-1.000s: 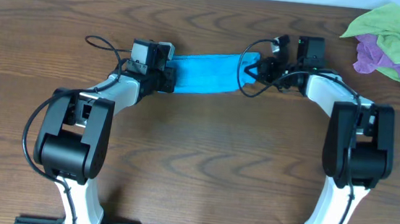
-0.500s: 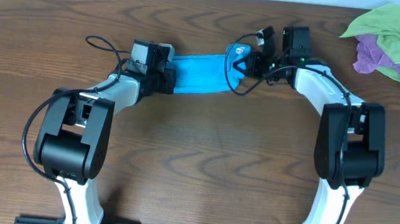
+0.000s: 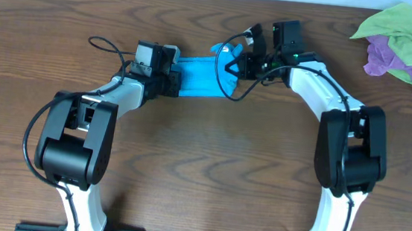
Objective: Fold the cloth
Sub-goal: 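Fold the right end leftward over the towel toward the left gripper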
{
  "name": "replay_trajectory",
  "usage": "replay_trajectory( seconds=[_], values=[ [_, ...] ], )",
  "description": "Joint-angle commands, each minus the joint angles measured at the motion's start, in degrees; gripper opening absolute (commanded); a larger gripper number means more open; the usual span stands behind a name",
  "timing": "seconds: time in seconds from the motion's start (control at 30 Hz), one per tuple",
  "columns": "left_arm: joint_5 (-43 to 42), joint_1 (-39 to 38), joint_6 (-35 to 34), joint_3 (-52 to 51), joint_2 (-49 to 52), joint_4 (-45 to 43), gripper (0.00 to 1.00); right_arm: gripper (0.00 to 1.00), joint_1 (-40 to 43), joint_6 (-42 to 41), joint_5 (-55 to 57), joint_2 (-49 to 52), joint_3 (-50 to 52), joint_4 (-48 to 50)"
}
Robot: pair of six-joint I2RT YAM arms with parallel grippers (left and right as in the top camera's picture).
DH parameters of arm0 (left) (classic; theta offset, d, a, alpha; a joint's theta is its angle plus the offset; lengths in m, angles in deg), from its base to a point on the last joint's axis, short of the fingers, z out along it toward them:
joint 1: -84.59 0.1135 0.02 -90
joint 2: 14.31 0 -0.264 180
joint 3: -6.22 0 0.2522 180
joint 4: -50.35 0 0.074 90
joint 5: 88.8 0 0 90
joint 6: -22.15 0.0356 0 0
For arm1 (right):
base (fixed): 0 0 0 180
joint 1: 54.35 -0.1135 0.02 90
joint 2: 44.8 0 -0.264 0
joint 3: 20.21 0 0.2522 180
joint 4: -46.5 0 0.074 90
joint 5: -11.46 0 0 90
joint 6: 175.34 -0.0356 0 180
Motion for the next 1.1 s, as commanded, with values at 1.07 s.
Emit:
replay_trajectory(
  seconds=[1.07],
  values=[
    [1.0, 1.0, 0.6, 5.0, -5.5, 1.2, 0.06, 0.01, -6.7, 2.0, 1.7, -1.6, -1.7, 0.1]
  ],
)
